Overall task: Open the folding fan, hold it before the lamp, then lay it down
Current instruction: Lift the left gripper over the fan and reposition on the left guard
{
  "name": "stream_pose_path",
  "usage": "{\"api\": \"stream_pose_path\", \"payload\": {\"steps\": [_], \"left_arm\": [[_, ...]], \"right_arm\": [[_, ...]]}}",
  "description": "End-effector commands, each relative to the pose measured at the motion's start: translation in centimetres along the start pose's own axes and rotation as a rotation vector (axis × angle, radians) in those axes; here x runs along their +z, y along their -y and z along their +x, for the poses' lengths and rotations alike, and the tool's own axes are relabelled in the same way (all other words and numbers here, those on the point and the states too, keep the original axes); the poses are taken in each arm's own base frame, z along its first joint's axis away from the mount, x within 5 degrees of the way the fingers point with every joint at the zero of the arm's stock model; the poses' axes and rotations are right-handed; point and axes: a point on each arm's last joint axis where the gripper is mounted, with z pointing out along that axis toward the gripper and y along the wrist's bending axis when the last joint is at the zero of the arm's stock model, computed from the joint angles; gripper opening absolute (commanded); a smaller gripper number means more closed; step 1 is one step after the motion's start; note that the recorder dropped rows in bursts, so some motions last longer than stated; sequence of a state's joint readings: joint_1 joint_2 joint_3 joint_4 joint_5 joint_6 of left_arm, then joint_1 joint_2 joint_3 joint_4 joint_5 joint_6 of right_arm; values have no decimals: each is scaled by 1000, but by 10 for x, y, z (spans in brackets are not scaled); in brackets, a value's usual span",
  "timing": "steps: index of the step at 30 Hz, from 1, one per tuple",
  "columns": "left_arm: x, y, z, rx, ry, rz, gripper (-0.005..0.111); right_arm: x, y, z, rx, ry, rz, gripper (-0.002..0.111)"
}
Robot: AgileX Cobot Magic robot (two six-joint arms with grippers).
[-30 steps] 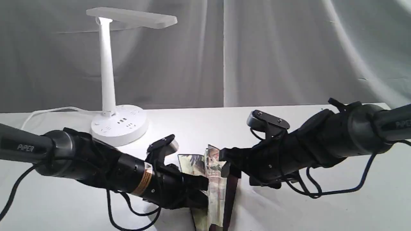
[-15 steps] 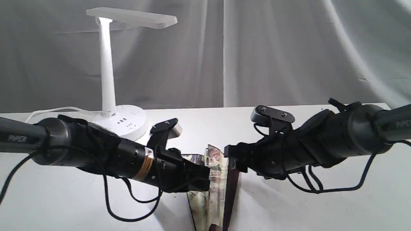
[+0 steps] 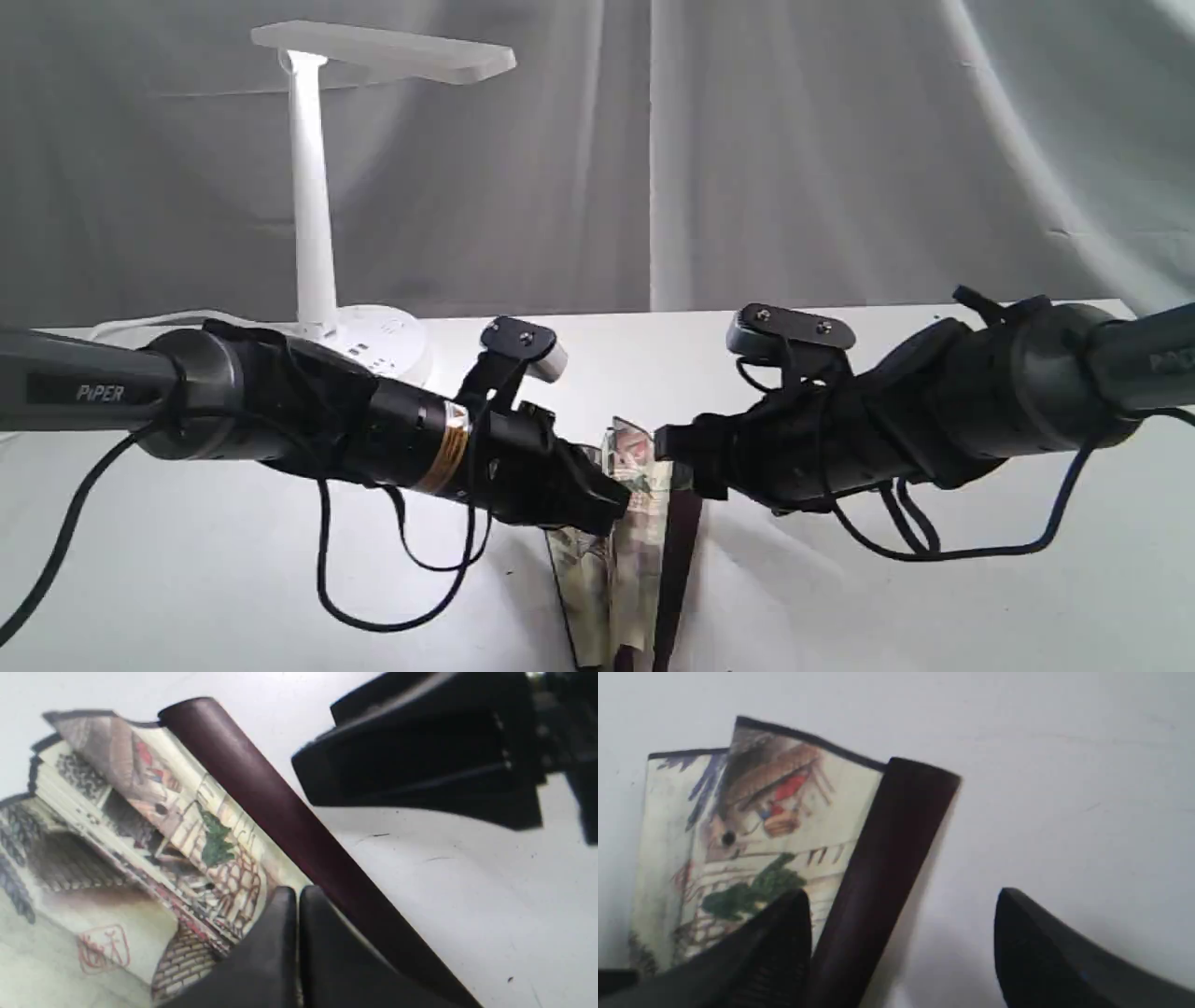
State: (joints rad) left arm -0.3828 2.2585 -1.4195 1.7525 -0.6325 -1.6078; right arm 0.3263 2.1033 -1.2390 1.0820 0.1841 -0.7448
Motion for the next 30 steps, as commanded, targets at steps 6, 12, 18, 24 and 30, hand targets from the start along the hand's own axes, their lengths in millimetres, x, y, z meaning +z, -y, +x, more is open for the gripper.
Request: {"api": "stream_pose_path", "payload": {"steps": [6, 12, 18, 24, 30], "left_arm": [[0, 5, -23, 293, 10, -358, 0], [8, 23, -32, 503, -55, -771, 0], [-25, 23, -30, 428, -402, -1256, 0], [-41, 19, -45, -144, -534, -944, 0], [-42, 25, -75, -308, -399, -465, 0]], "right_arm": [[-1, 5, -5, -59, 64, 69, 57], [-1, 6, -5, -102, 62, 75, 57], [-1, 6, -6, -104, 70, 82, 57], [-1, 6, -5, -104, 62, 76, 57], [-1, 5, -4, -104, 44, 60, 57]]}}
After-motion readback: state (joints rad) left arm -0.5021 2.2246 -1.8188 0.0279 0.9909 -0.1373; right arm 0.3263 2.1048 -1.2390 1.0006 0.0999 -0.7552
